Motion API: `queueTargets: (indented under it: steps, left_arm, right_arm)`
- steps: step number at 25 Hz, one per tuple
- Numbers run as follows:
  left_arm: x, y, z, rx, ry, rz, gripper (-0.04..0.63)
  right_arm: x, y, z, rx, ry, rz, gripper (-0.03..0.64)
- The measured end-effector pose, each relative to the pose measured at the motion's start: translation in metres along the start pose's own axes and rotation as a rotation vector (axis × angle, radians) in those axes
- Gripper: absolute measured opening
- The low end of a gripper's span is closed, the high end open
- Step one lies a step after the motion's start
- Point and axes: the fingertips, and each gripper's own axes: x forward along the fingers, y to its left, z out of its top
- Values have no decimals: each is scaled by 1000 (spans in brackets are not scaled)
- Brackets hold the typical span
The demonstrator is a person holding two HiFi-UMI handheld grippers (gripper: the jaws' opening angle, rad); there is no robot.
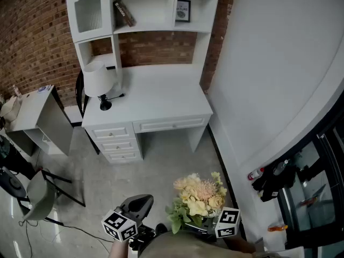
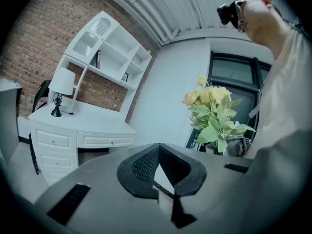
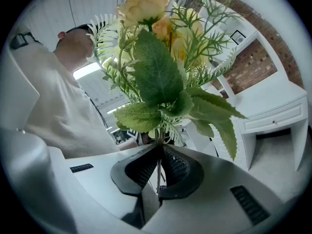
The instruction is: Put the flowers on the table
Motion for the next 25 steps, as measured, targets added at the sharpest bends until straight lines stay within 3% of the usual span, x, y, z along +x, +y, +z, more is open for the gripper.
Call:
queueTargets:
  steps: [17, 25]
  left_arm:
    - [62, -22, 24, 40, -7, 33, 8]
    - [108, -31, 36, 60, -9, 74, 8]
  right_arm:
    - [-47, -51, 29, -59, -2, -32, 40]
    - [-81, -95, 37, -110, 56, -106, 40]
